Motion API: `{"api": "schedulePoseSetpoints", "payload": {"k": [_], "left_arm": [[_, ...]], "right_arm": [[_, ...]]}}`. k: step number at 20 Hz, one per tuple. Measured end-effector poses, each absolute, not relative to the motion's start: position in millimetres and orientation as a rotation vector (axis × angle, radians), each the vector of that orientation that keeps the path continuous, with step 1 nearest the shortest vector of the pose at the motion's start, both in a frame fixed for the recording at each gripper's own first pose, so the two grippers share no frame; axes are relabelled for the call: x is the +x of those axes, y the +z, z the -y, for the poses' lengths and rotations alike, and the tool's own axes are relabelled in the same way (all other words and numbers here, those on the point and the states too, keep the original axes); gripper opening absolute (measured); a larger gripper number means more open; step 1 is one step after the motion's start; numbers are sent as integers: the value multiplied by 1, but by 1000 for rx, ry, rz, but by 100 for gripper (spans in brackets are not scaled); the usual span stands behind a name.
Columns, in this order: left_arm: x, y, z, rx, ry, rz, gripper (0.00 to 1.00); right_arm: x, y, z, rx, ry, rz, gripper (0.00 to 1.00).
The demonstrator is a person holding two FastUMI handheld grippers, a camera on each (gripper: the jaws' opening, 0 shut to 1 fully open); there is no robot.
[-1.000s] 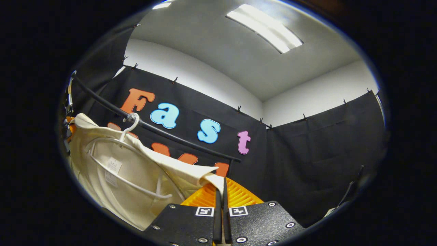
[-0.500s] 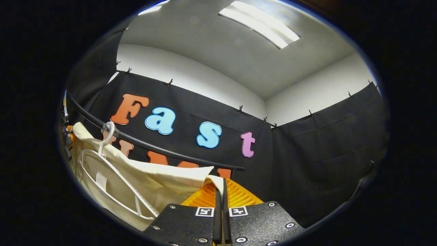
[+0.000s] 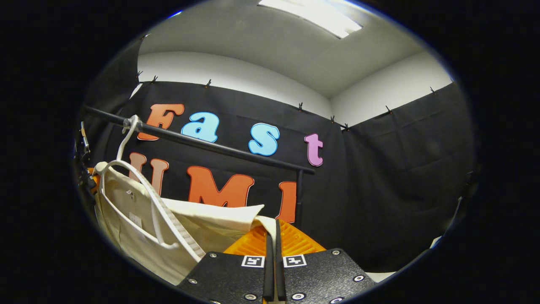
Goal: Grasp the clothes on the hanger with both hands and then place them into the laundry hamper below.
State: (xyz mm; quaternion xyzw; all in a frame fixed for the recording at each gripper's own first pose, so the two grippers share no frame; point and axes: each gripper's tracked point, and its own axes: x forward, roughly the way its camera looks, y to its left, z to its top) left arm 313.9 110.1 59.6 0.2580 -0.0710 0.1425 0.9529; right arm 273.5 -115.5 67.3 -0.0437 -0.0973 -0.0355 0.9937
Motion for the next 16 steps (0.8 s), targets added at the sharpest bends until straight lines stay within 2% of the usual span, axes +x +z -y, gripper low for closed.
{"api": "schedulePoseSetpoints", "payload": {"k": [3, 8, 13, 16], "left_arm": [[318, 36, -119, 512, 289, 101, 9], [289, -9, -131, 525, 292, 43, 9], [250, -21, -138, 505, 297, 16, 9], [217, -19, -143, 486, 307, 2, 9]], "right_arm": [[268, 46, 106, -97, -53, 172, 1], [251, 6, 93, -139, -32, 122, 2], [205, -20, 89, -136, -35, 83, 2], [175, -15, 84, -121, -30, 80, 2]]}}
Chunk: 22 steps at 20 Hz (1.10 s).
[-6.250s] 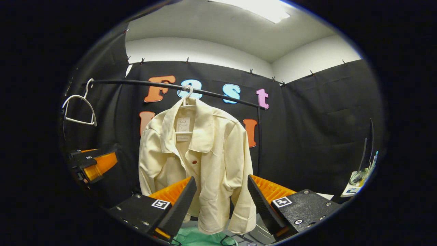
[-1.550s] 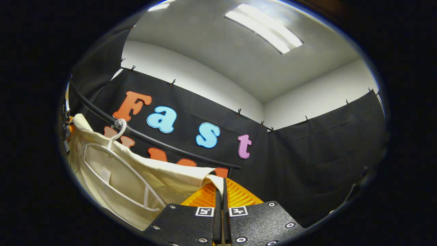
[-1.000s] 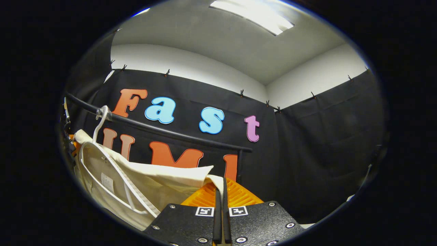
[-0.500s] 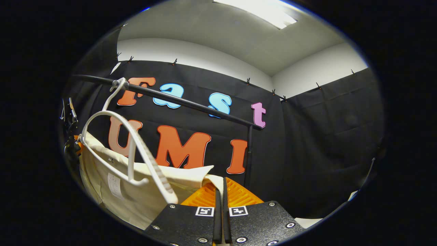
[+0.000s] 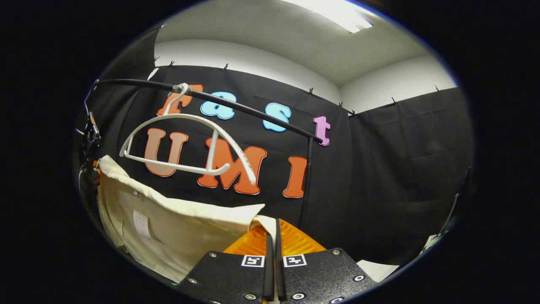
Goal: Grasp the clothes on the hanger with both hands and then place them into the laundry hamper below.
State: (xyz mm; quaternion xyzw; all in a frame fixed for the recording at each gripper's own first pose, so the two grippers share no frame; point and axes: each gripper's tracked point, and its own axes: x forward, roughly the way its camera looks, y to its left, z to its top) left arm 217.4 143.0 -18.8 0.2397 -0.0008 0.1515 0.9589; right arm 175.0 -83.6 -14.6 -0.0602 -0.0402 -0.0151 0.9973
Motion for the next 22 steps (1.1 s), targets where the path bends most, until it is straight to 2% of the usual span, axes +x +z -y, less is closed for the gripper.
{"api": "schedulePoseSetpoints", "payload": {"k": [7, 17, 22], "left_arm": [[129, -22, -138, 440, 305, -64, 9], [62, -60, -59, 223, 133, -156, 10], [40, -112, 8, 54, -41, -318, 10]], "right_arm": [[106, -13, 70, -63, -31, 48, 2], [49, -57, -27, -56, 199, -55, 2], [21, -106, -77, 11, 348, -207, 2]]}}
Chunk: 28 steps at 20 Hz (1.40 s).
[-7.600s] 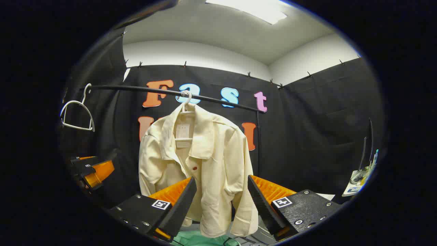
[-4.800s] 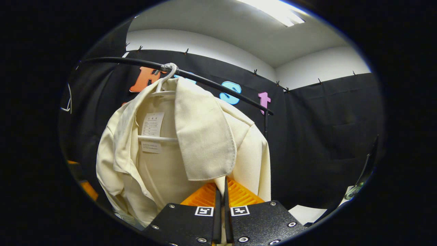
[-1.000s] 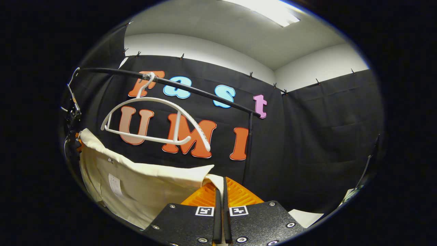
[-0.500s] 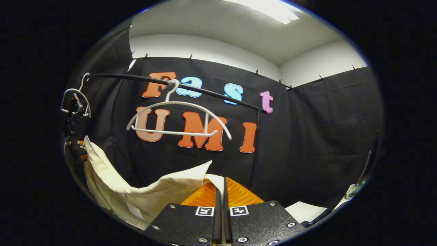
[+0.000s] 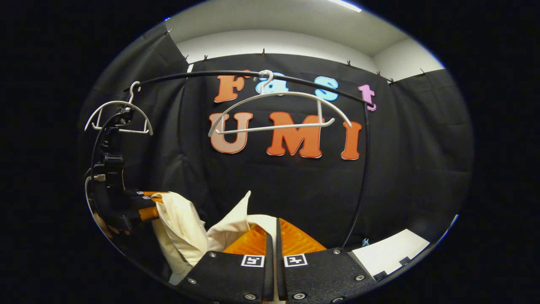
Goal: Grasp the clothes on the hanger with both hands and then place them into the laundry hamper below.
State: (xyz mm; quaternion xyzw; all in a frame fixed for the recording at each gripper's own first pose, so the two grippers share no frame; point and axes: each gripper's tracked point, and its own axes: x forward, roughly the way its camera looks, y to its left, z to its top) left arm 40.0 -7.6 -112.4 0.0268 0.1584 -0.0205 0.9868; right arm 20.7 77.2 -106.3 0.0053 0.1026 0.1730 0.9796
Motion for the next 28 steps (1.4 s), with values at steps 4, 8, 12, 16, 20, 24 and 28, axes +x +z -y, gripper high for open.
{"api": "schedulePoseSetpoints", "payload": {"k": [4, 8, 12, 16, 20, 24, 28], "left_arm": [[27, -143, 50, -26, -157, -428, 10], [18, -164, 73, -87, -204, -520, 11], [16, -183, 77, -139, -213, -628, 11], [6, -202, 70, -98, -182, -729, 10], [-4, -237, 68, -90, -155, -878, 10], [-11, -257, 61, -78, -131, -947, 41], [-10, -259, 54, -39, -113, -956, 78]], "right_arm": [[22, -146, -89, -8, 339, -319, 3], [24, -179, -71, 18, 246, -433, 4], [17, -212, -51, 98, 162, -546, 4], [10, -234, -43, 72, 125, -637, 4], [9, -269, -44, 93, 136, -748, 6], [-5, -292, -45, 89, 137, -832, 18], [-20, -312, -50, 74, 154, -908, 63]]}}
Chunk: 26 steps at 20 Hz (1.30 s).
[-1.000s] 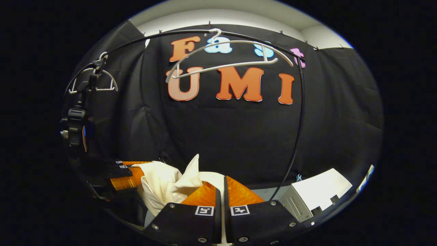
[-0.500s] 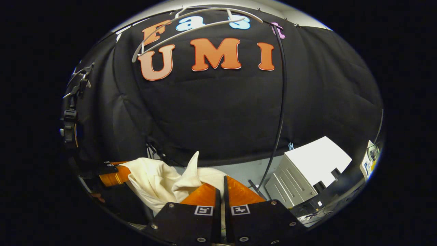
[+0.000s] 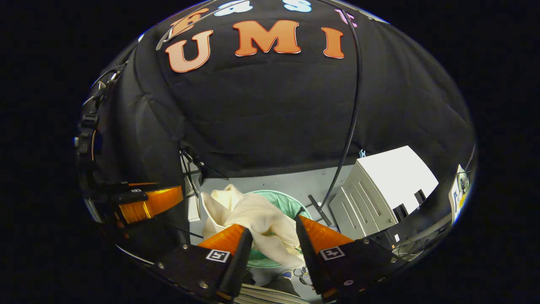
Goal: Grasp the clothes on the hanger with both hands and then place them into the laundry hamper below.
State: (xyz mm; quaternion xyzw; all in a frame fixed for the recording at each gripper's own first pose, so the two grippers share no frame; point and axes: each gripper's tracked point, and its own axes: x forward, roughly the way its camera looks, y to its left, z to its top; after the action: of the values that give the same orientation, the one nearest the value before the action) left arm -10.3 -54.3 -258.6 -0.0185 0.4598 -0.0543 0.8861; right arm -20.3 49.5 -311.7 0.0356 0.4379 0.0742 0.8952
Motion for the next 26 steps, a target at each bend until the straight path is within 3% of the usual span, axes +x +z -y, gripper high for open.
{"api": "schedulePoseSetpoints", "payload": {"k": [1, 2, 5, 17, 26], "left_arm": [[-9, -259, 54, -39, -112, -961, 94], [-13, -262, 55, -40, -110, -967, 100], [-20, -263, 52, -43, -107, -971, 98], [-46, -233, 35, -73, -73, -871, 98], [-63, -160, -6, -75, -8, -657, 98]], "right_arm": [[-21, -312, -52, 90, 151, -917, 75], [-20, -313, -52, 106, 147, -920, 82], [-15, -307, -48, 111, 129, -909, 89], [-57, -293, -44, 80, 106, -886, 92], [-74, -216, -24, 72, 43, -694, 92]]}}
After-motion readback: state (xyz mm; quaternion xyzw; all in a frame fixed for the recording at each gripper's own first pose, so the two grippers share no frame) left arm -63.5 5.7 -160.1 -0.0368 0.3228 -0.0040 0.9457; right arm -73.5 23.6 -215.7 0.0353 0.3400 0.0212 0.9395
